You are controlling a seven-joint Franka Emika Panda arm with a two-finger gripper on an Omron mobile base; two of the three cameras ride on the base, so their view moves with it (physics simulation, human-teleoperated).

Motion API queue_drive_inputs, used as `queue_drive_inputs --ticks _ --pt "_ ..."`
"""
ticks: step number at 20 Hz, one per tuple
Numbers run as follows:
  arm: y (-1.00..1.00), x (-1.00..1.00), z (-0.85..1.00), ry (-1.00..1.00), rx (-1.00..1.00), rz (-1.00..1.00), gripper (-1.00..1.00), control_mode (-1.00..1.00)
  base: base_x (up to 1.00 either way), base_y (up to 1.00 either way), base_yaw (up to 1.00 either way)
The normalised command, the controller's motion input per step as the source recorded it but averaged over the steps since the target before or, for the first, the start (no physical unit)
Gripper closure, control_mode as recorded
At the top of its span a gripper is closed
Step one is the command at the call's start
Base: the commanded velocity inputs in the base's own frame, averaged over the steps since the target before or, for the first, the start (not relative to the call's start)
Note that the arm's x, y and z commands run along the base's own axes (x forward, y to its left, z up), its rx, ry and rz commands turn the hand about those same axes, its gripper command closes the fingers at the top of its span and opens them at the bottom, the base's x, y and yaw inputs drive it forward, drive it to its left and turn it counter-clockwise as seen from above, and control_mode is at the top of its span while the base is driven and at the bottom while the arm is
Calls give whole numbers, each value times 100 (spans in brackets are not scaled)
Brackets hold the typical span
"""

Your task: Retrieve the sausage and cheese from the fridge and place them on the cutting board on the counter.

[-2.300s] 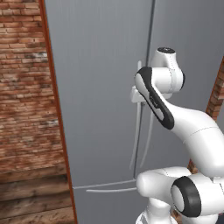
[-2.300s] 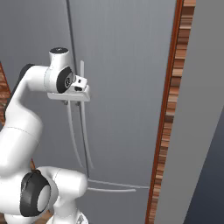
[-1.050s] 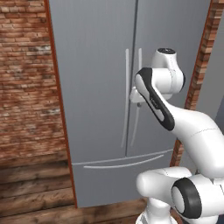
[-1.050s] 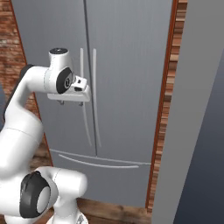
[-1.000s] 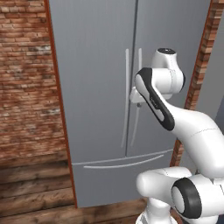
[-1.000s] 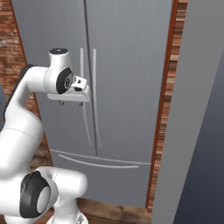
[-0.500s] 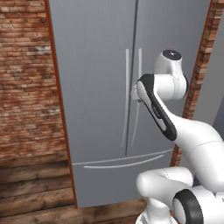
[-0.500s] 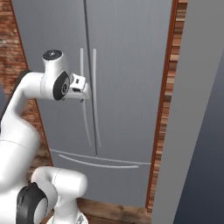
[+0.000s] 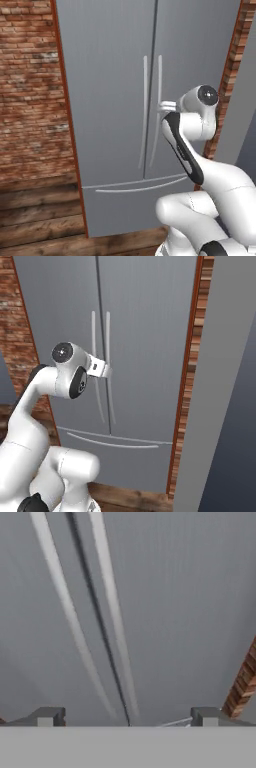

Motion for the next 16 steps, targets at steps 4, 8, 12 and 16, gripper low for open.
queue_drive_inputs --ticks 4,8,12,16 --pt "-13 69 -4 -3 15 -3 -100 -100 0 0 0" --pt "0 78 -5 1 11 0 -100 -100 0 0 0" --pt "0 57 0 0 4 0 -100 -100 0 0 0" --pt "0 52 -4 0 5 0 -100 -100 0 0 0"
